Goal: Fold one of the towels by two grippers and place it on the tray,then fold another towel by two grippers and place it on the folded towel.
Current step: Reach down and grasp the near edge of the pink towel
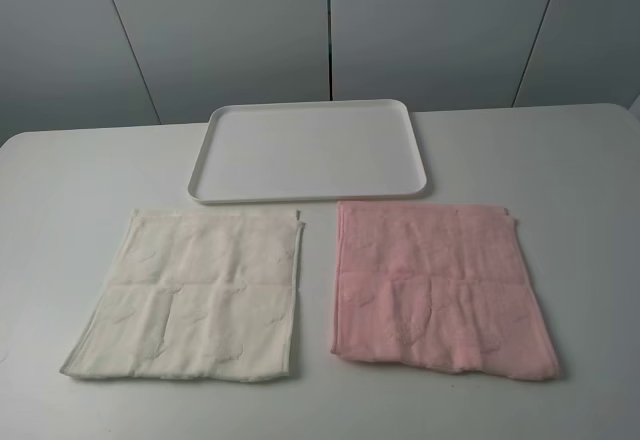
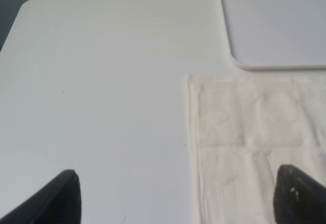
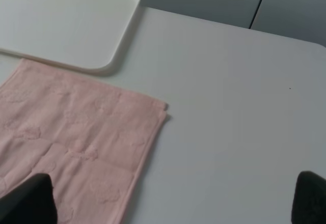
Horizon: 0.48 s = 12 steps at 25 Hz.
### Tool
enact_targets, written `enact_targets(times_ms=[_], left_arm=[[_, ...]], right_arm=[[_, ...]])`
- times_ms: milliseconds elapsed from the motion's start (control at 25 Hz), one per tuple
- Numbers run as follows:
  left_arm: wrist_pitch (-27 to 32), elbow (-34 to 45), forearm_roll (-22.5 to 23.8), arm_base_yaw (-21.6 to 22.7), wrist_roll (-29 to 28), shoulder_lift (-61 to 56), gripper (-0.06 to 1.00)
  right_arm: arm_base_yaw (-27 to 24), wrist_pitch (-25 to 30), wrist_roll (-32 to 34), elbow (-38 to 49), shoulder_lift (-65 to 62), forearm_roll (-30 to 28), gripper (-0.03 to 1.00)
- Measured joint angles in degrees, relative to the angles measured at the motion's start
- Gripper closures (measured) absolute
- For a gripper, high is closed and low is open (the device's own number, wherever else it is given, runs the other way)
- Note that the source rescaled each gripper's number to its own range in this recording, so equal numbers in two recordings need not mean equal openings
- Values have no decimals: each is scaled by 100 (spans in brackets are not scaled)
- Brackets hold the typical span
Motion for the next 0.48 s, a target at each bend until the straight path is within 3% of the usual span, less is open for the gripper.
enact_targets(times_ms=[480], left_arm=[[0, 0, 0, 0, 0, 0, -3]], right_arm=[[0, 0, 0, 0, 0, 0, -3]])
